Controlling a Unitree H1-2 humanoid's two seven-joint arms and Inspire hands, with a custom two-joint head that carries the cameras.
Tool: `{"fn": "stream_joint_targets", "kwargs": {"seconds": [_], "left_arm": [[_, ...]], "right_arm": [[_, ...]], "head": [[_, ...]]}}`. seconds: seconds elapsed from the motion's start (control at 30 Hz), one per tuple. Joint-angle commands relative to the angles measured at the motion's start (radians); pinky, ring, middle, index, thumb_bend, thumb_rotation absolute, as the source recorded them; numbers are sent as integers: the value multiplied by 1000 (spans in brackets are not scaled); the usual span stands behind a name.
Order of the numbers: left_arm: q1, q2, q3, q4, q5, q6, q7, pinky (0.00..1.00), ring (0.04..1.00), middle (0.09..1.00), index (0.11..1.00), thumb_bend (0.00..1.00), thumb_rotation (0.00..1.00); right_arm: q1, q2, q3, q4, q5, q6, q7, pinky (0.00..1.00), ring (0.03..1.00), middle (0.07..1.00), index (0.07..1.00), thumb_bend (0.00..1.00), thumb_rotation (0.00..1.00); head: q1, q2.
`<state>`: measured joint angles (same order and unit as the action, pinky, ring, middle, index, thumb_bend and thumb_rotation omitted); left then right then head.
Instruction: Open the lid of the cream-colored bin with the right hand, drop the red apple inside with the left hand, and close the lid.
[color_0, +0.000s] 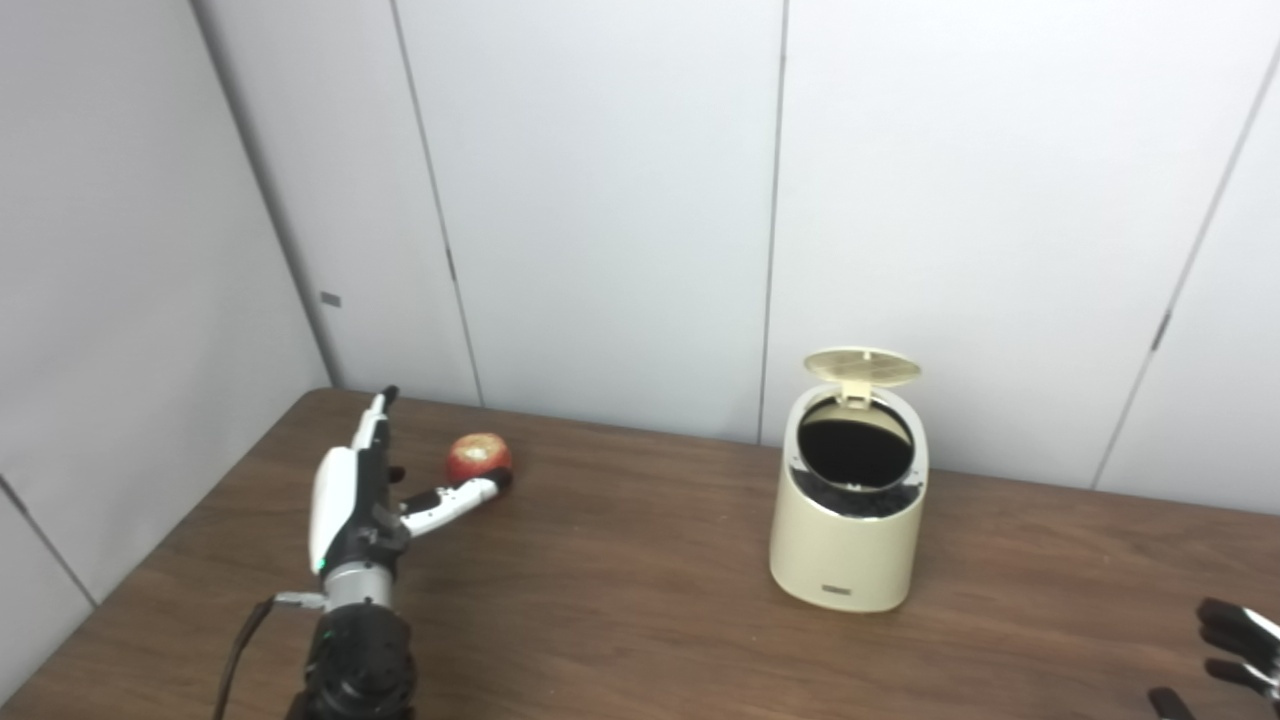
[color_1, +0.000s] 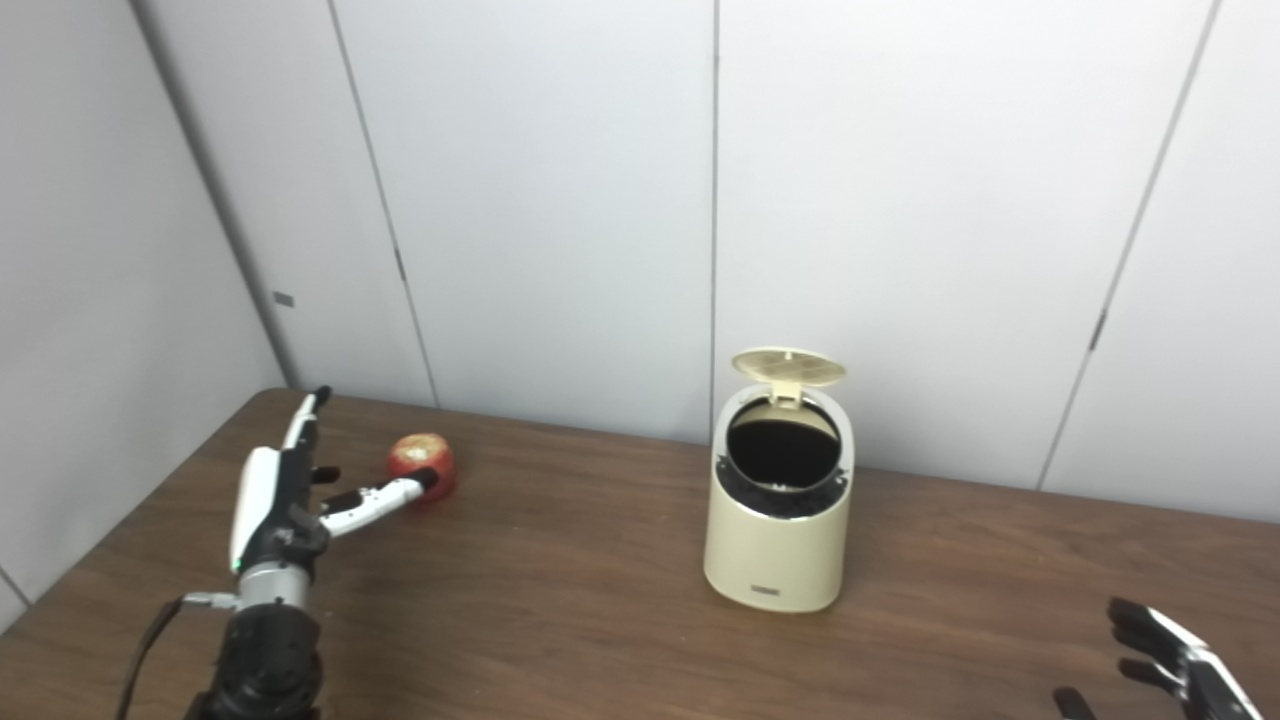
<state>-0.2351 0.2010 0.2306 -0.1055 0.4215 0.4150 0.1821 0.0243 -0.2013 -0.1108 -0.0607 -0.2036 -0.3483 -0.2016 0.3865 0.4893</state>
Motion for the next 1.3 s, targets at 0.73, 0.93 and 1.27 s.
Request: {"fn": "stream_joint_targets", "kwargs": {"seconds": [0.73, 0.93, 1.27], "left_arm": [[-108, 100, -93, 541, 81, -143, 264, 1000, 1000, 1000, 1000, 1000, 282], [-115, 112, -105, 615, 58, -185, 278, 985, 1000, 1000, 1000, 1000, 255], [-112, 91, -131, 655, 26, -287, 304, 797, 925, 986, 994, 1000, 213]], "right_arm": [[-42, -44, -68, 59, 44, -3, 48, 467, 609, 665, 650, 474, 689], [-36, -47, -60, 58, -36, -7, 31, 411, 564, 662, 653, 476, 718], [-39, -64, -40, 79, -175, -39, -8, 419, 610, 679, 668, 517, 831]], "head": [[168, -27], [155, -34], [136, -42]]}}
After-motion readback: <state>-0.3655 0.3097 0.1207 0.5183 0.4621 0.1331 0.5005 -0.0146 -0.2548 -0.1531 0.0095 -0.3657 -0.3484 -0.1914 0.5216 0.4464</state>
